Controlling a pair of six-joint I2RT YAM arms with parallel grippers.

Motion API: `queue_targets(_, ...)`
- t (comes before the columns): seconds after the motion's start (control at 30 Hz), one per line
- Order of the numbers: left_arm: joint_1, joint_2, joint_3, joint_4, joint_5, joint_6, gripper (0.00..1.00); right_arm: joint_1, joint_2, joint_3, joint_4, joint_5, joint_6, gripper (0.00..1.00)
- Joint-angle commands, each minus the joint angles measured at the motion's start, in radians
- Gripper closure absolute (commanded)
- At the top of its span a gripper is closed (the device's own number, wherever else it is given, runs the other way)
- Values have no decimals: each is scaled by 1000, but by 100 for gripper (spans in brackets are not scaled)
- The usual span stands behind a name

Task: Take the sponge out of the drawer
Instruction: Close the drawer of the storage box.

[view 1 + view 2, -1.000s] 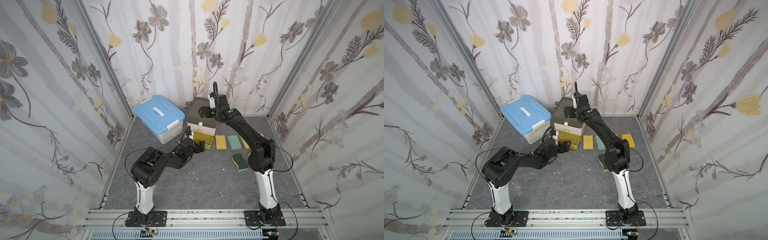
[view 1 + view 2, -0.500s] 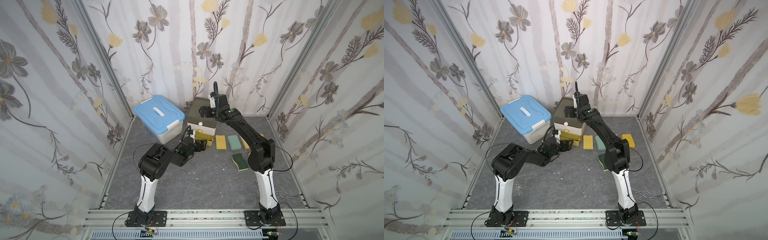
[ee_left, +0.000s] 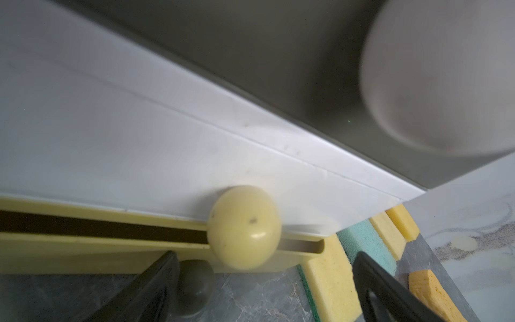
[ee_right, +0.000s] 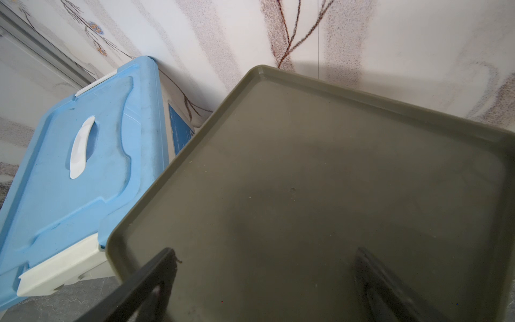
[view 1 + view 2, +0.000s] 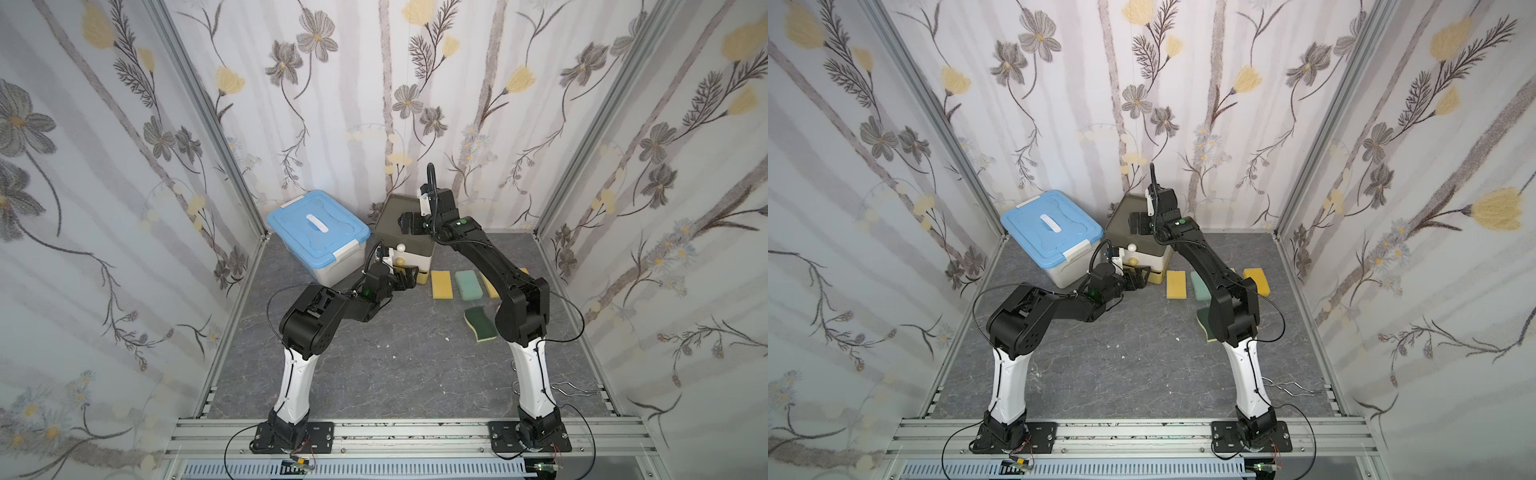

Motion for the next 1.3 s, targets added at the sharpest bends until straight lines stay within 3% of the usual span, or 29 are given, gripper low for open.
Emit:
queue_targets(0.0, 0, 15, 12, -22, -6, -2, 0, -6, 24, -4, -109, 2, 17, 0)
queue_targets(0.4, 0, 77, 59, 62, 28, -71, 0, -12, 23, -4, -112, -4, 17, 0)
queue_targets(0.7, -7, -16, -82, 146, -67, -75, 0, -17, 20, -4, -103, -20, 20, 0)
queue_targets(1.03, -32, -279, -283, 51, -130, -27, 0, -15, -55, -10, -65, -21, 7, 0)
queue_targets(1.13, -42, -397, -342, -55, -171, 10, 0, -12, -98, -26, -53, -23, -16, 0)
queue_targets(1.27, -48, -589, -371, -326, -283, 89, 0, -8, -209, -149, 9, 40, -29, 0)
